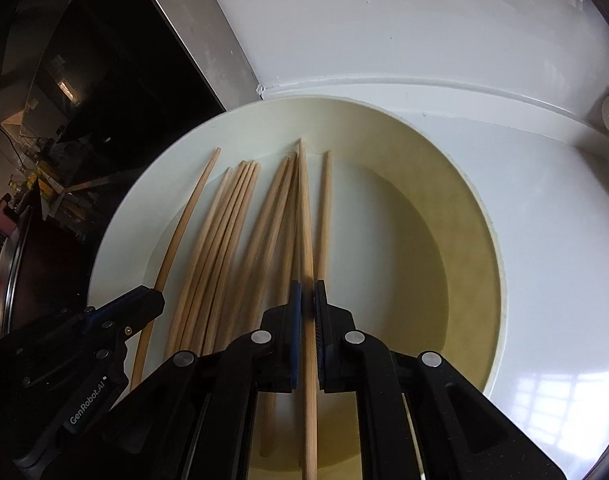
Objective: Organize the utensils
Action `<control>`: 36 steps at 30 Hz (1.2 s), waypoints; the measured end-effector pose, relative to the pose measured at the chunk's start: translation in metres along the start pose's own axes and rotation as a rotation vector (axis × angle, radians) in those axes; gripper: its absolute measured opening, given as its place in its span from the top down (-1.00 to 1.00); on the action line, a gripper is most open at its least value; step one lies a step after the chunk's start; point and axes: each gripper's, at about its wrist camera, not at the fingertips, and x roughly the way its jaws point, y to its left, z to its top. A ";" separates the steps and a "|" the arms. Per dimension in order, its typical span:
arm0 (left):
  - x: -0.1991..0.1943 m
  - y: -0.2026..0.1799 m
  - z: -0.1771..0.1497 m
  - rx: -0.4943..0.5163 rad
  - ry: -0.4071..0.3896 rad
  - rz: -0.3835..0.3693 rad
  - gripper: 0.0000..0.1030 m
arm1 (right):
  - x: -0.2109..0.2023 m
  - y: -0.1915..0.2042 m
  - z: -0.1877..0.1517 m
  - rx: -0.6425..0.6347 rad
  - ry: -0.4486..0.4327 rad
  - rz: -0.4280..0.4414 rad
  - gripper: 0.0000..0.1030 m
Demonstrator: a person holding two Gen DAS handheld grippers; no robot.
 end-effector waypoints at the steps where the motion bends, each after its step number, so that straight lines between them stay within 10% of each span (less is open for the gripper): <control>1: 0.003 0.000 0.000 -0.007 0.010 -0.002 0.86 | 0.004 0.001 0.000 -0.006 0.011 -0.004 0.88; 9: 0.015 0.000 -0.002 -0.045 0.041 0.028 0.83 | 0.012 -0.003 0.001 -0.048 0.063 -0.011 0.88; 17: -0.010 0.000 0.004 -0.082 -0.022 0.081 -0.30 | -0.014 -0.003 0.003 -0.078 0.015 -0.026 0.66; 36: -0.079 0.002 -0.014 -0.138 -0.110 0.174 -0.65 | -0.082 0.005 -0.015 -0.152 -0.033 -0.026 0.01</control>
